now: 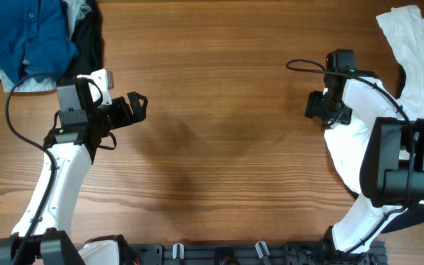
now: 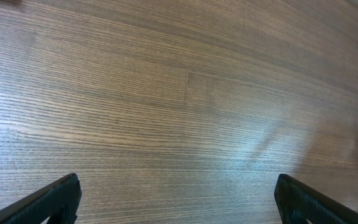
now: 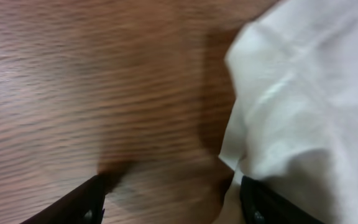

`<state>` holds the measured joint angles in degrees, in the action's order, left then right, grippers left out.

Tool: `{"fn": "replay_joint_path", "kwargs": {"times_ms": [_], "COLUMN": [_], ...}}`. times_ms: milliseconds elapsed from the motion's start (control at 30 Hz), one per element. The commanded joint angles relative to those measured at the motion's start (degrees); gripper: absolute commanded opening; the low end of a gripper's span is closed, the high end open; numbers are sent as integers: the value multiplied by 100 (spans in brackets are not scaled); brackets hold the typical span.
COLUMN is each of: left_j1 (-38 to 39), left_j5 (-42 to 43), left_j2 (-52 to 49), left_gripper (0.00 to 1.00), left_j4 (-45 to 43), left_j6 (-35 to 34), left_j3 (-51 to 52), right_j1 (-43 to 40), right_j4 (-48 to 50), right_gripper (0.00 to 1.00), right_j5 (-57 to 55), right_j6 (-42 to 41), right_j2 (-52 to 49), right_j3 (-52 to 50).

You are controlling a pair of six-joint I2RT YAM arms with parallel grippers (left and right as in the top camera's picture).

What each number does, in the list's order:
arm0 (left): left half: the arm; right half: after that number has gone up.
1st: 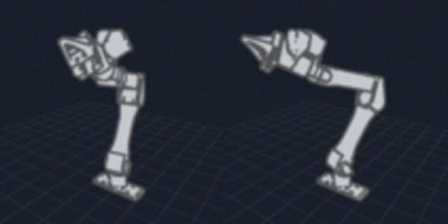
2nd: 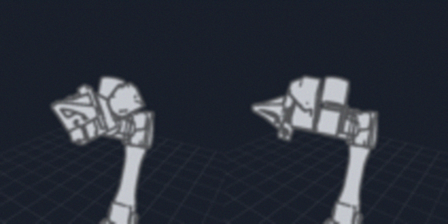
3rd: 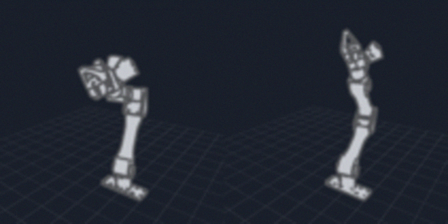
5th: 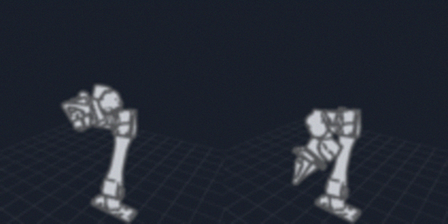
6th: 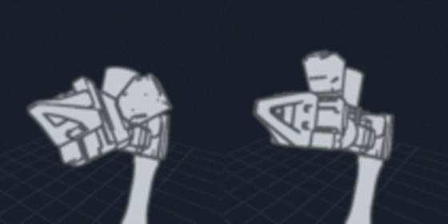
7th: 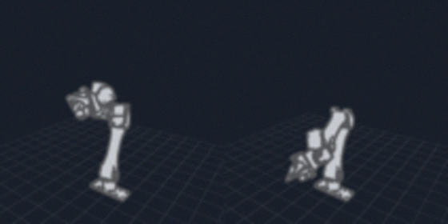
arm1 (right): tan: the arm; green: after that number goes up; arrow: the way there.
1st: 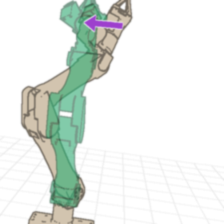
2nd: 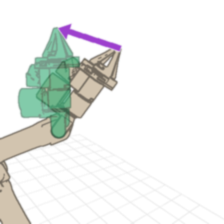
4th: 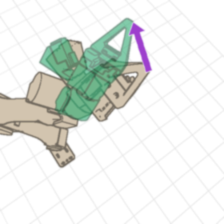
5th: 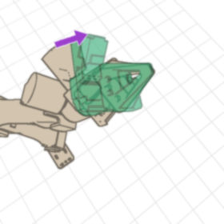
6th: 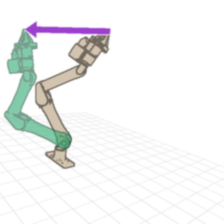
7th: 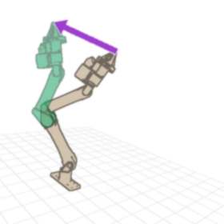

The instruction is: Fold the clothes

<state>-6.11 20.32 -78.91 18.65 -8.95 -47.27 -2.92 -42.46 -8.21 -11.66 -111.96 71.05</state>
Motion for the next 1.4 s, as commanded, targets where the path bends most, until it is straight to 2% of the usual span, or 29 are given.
{"fn": "replay_joint_path", "kwargs": {"times_ms": [0, 300, 600, 800, 1100, 1133, 1267, 1367], "left_j1": [-2, -2, -2, -2, -2, -2, -2, -2], "left_j5": [83, -44, -44, -42, -44, -44, -44, -44], "left_j2": [15, 15, 15, 15, 15, 15, 15, 15], "left_gripper": [100, 100, 100, 100, 100, 100, 100, 100], "left_j4": [-2, -9, -153, -146, -149, -149, -146, -151], "left_j6": [-52, -52, -52, -52, -52, -52, -52, -52], "left_j3": [-74, -74, -74, -74, -74, -74, -74, -74], "right_j1": [-31, -31, -33, -42, -118, -136, -181, -181], "right_j4": [-85, 33, 649, 448, 271, 269, 284, 306], "right_gripper": [72, 74, 69, 67, 66, 63, 36, 21], "right_j5": [-728, -535, -909, -1303, -1300, -1300, -1285, -1281], "right_j6": [-380, -284, -175, -184, -192, -201, -208, -216], "right_j2": [-31, 186, 173, 170, -101, -151, -247, -245], "right_j3": [105, 485, 485, 459, 431, 431, 431, 433]}}
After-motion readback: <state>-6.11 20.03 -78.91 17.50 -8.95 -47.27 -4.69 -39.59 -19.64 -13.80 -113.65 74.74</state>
